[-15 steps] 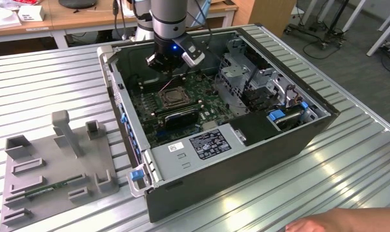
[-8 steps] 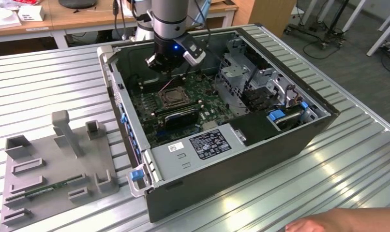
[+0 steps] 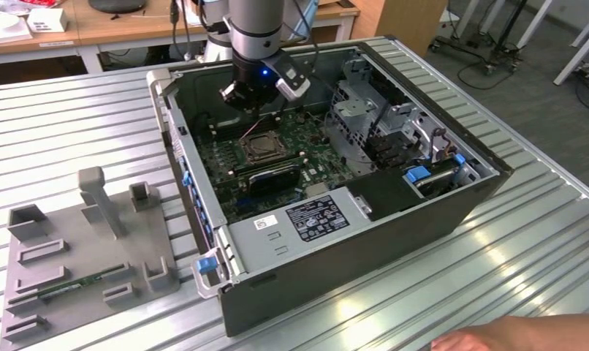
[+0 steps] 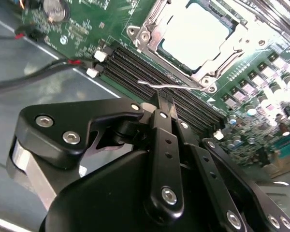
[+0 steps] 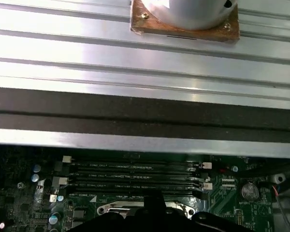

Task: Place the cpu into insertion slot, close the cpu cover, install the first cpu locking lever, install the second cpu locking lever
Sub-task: 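Install the first cpu locking lever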

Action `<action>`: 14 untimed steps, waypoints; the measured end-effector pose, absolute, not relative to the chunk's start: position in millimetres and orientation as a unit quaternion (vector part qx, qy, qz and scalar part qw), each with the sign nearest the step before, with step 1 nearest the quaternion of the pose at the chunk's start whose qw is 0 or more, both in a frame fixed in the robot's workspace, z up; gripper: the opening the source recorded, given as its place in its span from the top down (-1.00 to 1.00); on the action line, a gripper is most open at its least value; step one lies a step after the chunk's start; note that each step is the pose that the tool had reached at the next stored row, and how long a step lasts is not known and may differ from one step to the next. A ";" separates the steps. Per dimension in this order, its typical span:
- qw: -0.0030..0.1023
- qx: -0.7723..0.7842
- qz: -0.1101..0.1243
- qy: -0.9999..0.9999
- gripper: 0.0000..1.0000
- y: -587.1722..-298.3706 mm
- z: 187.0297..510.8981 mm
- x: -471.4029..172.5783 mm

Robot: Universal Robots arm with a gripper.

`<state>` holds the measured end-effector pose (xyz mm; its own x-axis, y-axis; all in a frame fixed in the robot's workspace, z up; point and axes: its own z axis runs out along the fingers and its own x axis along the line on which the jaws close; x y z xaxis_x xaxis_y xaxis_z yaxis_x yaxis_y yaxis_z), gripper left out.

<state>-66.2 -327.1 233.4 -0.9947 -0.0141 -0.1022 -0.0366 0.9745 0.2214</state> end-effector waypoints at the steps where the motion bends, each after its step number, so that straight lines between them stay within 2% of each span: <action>1: 0.051 -0.004 0.112 0.992 0.79 -327.1 233.2 -66.2; 6: 0.056 0.040 0.109 0.992 0.79 -327.2 231.8 -66.2; 14: 0.057 0.052 0.109 0.991 0.79 -327.1 231.5 -66.4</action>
